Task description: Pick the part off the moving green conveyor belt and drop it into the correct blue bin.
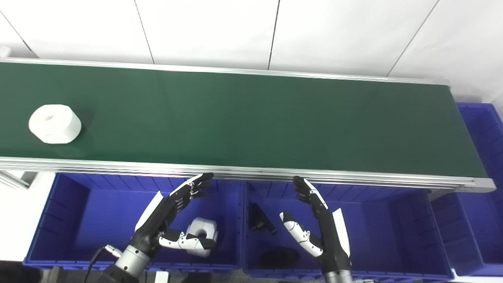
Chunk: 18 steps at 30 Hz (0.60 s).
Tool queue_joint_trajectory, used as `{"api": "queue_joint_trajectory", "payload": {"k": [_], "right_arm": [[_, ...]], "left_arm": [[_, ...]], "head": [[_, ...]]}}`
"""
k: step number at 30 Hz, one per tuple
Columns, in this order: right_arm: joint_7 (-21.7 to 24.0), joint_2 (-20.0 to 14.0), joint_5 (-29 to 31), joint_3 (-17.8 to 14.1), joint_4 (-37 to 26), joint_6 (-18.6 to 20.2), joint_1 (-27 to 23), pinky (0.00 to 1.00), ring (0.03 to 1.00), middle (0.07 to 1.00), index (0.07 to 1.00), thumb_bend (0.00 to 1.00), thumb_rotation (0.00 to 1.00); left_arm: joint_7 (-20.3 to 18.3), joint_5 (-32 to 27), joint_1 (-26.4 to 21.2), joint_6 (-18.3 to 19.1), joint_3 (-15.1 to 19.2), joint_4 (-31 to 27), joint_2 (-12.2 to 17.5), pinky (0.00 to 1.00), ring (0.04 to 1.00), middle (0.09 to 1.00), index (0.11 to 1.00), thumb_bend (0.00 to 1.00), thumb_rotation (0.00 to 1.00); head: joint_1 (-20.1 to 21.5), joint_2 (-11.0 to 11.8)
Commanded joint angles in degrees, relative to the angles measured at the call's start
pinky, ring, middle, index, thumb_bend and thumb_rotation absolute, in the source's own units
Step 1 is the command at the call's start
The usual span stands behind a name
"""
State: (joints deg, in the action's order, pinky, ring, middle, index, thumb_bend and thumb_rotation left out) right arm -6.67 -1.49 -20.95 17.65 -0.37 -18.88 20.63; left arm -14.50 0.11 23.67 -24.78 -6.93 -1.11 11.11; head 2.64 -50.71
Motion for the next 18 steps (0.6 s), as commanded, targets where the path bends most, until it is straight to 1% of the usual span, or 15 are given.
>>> {"api": "queue_joint_trajectory", "payload": {"k": [1, 5, 9, 13, 14, 15, 16, 17, 18], "right_arm": [[-0.2, 0.6, 0.0, 0.1, -1.8, -2.6, 0.0, 0.81, 0.851, 0.86, 0.87, 0.6, 0.61], [0.0, 0.5, 0.2, 0.1, -1.8, -2.5, -0.1, 0.81, 0.849, 0.859, 0.868, 0.59, 0.61], [-0.1, 0.5, 0.1, 0.1, -1.6, -2.5, 0.1, 0.8, 0.847, 0.857, 0.867, 0.61, 0.62], [-0.2, 0.6, 0.4, 0.1, -1.2, -3.0, 0.1, 0.8, 0.847, 0.856, 0.867, 0.6, 0.6], [-0.2, 0.6, 0.4, 0.1, -1.2, -2.9, 0.2, 0.81, 0.848, 0.856, 0.867, 0.6, 0.6], [-0.1, 0.6, 0.3, 0.2, -1.3, -2.8, 0.2, 0.8, 0.848, 0.856, 0.868, 0.6, 0.6], [0.0, 0.4, 0.2, 0.2, -1.2, -2.9, 0.1, 0.81, 0.847, 0.856, 0.871, 0.6, 0.61], [0.0, 0.3, 0.2, 0.2, -1.1, -3.0, 0.1, 0.81, 0.845, 0.855, 0.87, 0.61, 0.62], [0.0, -0.1, 0.5, 0.1, -0.4, -3.7, 0.0, 0.81, 0.844, 0.854, 0.87, 0.62, 0.63]], "left_arm": [[-0.4, -1.0, 0.0, -2.1, 0.3, -1.2, 0.5, 0.81, 0.888, 0.921, 0.876, 0.73, 0.27], [-0.3, -0.9, 0.1, -2.1, 0.3, -1.3, 0.5, 0.82, 0.888, 0.92, 0.876, 0.73, 0.26], [-0.1, -0.8, 0.2, -2.1, 0.3, -1.3, 0.3, 0.82, 0.884, 0.916, 0.873, 0.73, 0.26], [0.0, -0.7, 0.3, -2.1, 0.3, -1.2, 0.2, 0.82, 0.884, 0.916, 0.873, 0.73, 0.26], [0.1, -0.6, 0.2, -2.1, 0.2, -1.2, 0.2, 0.82, 0.883, 0.916, 0.874, 0.73, 0.26], [0.1, -0.5, 0.2, -2.1, 0.2, -1.1, 0.2, 0.82, 0.885, 0.917, 0.875, 0.73, 0.26], [0.4, -0.3, 0.2, -2.1, 0.1, -1.0, 0.2, 0.81, 0.883, 0.916, 0.873, 0.73, 0.26], [0.5, -0.1, 0.2, -2.1, 0.0, -0.9, 0.1, 0.81, 0.882, 0.915, 0.871, 0.74, 0.26], [0.8, 0.1, 0.2, -2.1, -0.2, -0.7, -0.1, 0.8, 0.882, 0.915, 0.87, 0.74, 0.26]], "head": [[0.0, 0.1], [-0.2, 0.2], [-0.2, 0.8], [-0.4, 1.0], [-1.6, 1.7], [-2.0, 1.9], [-4.1, 2.8], [-4.1, 2.8], [-8.4, 4.4]]}}
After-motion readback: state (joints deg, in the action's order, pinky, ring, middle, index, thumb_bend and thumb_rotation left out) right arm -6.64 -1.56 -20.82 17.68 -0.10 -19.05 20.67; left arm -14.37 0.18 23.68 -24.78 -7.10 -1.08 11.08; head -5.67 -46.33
